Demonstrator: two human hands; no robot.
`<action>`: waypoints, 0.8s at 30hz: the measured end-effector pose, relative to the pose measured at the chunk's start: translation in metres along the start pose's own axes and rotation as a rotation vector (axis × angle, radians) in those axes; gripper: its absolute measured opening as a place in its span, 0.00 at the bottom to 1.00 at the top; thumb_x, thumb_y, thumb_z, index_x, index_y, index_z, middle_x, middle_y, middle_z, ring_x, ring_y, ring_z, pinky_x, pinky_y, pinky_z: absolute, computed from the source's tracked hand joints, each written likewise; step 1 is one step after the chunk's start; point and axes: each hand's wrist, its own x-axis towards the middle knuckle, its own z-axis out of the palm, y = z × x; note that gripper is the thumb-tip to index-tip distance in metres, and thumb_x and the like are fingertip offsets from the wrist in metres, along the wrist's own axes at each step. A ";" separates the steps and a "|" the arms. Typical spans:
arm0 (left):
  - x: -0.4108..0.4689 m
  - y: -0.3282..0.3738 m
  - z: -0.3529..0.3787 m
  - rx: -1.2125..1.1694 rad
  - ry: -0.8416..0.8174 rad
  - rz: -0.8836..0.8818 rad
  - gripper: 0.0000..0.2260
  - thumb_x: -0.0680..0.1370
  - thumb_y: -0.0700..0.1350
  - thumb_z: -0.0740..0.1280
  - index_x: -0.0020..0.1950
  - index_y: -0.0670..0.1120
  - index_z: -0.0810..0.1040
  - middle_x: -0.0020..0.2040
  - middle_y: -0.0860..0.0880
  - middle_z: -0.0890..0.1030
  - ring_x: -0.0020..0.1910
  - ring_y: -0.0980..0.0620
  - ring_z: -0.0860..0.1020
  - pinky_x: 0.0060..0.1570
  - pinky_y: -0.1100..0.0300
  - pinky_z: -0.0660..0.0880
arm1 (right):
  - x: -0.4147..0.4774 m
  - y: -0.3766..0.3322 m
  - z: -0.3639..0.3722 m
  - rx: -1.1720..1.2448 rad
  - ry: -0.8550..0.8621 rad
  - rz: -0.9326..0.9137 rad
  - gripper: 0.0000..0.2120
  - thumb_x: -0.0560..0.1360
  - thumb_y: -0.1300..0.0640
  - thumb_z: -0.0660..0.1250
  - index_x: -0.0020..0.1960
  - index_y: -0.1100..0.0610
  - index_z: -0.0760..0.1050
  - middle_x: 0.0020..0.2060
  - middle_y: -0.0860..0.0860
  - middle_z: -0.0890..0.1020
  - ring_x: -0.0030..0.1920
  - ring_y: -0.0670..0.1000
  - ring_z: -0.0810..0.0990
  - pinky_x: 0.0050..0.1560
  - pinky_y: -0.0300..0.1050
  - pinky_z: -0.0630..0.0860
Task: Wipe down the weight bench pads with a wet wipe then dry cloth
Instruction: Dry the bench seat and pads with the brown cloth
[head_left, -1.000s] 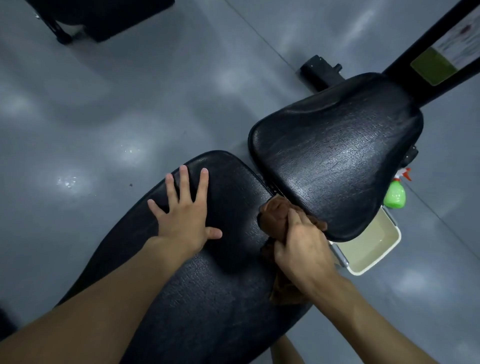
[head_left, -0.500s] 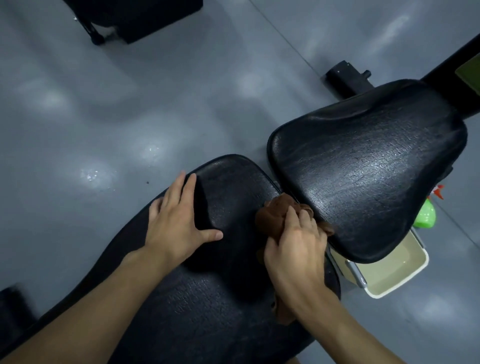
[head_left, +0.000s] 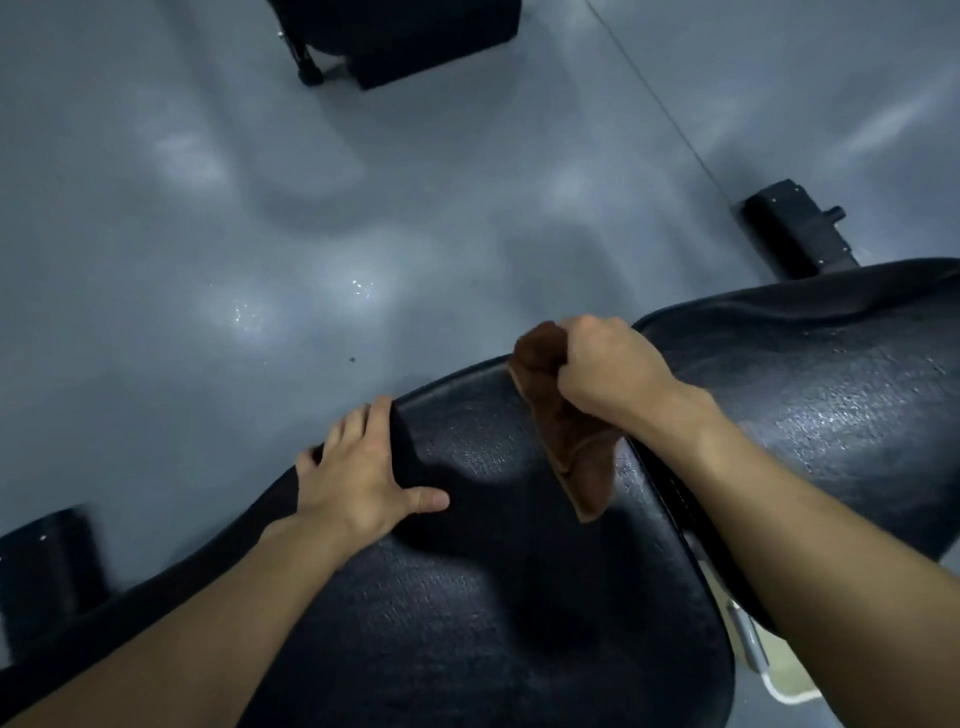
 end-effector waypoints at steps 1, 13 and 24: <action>0.002 -0.002 0.001 0.006 0.007 -0.001 0.56 0.63 0.70 0.73 0.78 0.53 0.43 0.78 0.52 0.56 0.77 0.50 0.55 0.72 0.40 0.56 | -0.003 -0.002 0.003 0.039 0.032 -0.040 0.14 0.71 0.61 0.62 0.55 0.56 0.76 0.50 0.58 0.82 0.53 0.63 0.79 0.45 0.48 0.71; -0.033 -0.093 0.026 -0.146 0.069 -0.083 0.52 0.60 0.79 0.64 0.75 0.67 0.39 0.78 0.51 0.55 0.77 0.48 0.54 0.72 0.37 0.55 | -0.008 -0.058 0.062 -0.490 0.201 -0.290 0.30 0.75 0.31 0.47 0.61 0.47 0.76 0.57 0.55 0.79 0.57 0.61 0.77 0.61 0.57 0.69; -0.057 -0.151 0.048 -0.141 0.096 -0.083 0.53 0.61 0.80 0.61 0.77 0.62 0.38 0.77 0.53 0.58 0.76 0.48 0.57 0.74 0.43 0.53 | -0.018 -0.128 0.121 -0.533 0.178 -0.466 0.29 0.75 0.29 0.49 0.61 0.45 0.76 0.60 0.53 0.78 0.57 0.61 0.77 0.62 0.58 0.67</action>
